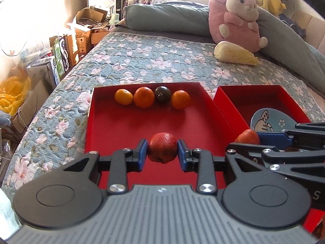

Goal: Organize fruits
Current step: 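Carry both fruits to the blue plate and open the left gripper to drop the plum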

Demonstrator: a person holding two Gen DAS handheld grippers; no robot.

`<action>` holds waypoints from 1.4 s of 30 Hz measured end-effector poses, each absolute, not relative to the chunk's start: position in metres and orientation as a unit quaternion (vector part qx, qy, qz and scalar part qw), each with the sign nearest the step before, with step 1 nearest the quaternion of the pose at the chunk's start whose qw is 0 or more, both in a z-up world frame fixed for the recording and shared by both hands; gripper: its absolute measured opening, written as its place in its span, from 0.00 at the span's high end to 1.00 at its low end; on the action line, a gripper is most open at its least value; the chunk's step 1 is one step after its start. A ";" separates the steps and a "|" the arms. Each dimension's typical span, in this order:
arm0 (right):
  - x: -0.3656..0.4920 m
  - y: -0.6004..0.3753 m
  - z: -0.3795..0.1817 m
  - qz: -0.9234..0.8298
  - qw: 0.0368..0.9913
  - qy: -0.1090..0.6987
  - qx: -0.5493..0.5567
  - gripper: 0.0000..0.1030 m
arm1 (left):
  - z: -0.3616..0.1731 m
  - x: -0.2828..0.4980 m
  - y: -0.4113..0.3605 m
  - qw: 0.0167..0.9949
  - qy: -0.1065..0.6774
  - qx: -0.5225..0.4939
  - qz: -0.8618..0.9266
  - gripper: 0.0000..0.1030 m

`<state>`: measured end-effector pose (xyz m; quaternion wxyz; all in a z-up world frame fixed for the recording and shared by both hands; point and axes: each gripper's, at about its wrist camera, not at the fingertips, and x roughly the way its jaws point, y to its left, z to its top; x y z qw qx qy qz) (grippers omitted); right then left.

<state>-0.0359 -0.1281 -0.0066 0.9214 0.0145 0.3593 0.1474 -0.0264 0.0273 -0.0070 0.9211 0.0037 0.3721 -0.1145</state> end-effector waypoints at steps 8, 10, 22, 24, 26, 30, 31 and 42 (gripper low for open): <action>-0.064 -0.136 0.007 0.143 0.927 0.347 0.000 0.68 | 0.005 -0.046 0.022 0.929 0.348 -0.005 -0.124 0.64; -0.071 -0.138 0.010 0.142 0.928 0.344 -0.002 0.68 | 0.008 -0.049 0.023 0.931 0.343 -0.007 -0.123 0.64; -0.091 -0.139 0.020 0.141 0.931 0.336 -0.025 0.68 | 0.017 -0.058 0.016 0.936 0.326 -0.007 -0.134 0.64; -0.092 -0.143 0.021 0.139 0.932 0.334 -0.022 0.68 | 0.018 -0.056 0.014 0.936 0.326 -0.007 -0.134 0.64; -0.093 -0.148 0.021 0.136 0.933 0.333 -0.018 0.68 | 0.017 -0.054 0.010 0.935 0.328 -0.005 -0.136 0.64; -0.095 -0.160 0.020 0.129 0.934 0.332 -0.012 0.68 | 0.016 -0.051 0.000 0.933 0.331 0.000 -0.141 0.64; -0.096 -0.163 0.019 0.126 0.935 0.332 -0.010 0.68 | 0.016 -0.051 -0.003 0.932 0.332 0.002 -0.143 0.64; -0.106 -0.212 0.009 0.091 0.939 0.333 0.012 0.68 | 0.023 -0.053 -0.036 0.929 0.327 0.003 -0.170 0.64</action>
